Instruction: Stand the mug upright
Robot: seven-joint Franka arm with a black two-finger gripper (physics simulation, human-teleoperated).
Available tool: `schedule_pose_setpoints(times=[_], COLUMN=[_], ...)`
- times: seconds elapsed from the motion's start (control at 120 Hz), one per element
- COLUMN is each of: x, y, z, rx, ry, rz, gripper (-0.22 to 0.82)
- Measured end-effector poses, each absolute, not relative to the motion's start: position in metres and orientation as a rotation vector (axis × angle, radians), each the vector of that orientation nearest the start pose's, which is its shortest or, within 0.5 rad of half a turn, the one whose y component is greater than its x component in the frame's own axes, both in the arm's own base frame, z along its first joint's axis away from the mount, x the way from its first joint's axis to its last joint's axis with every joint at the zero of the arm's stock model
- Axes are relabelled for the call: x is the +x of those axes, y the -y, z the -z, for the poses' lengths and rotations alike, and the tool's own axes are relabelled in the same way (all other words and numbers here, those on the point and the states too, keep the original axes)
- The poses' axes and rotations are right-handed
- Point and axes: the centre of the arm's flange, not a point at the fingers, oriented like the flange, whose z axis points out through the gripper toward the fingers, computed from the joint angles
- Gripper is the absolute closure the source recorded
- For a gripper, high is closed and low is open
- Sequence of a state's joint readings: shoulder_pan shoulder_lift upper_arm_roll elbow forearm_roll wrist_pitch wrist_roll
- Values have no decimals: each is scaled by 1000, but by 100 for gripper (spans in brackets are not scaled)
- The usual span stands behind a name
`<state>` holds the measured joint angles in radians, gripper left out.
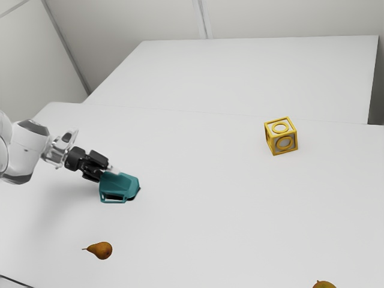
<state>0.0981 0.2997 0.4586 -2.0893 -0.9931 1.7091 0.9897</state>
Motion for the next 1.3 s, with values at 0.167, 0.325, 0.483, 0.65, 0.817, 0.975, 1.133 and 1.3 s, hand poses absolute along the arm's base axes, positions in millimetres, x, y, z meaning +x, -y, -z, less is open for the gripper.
schedule_pose_setpoints(times=[0.167,0.325,0.483,0.65,0.817,0.975,1.133,1.3], x=[492,493,495,501,510,549,578,596], y=[-209,-208,-206,-198,-183,-167,-120,-91], z=[-285,-292,-293,-302,-336,-398,-411,-400], rx=[2202,2200,2200,2195,2192,2361,2641,2862], ry=[-98,-106,-111,-96,-36,183,442,529], rz=[-161,-171,-169,-186,-235,-242,-145,-69], gripper=[63,70,74,76,76,77,77,77])
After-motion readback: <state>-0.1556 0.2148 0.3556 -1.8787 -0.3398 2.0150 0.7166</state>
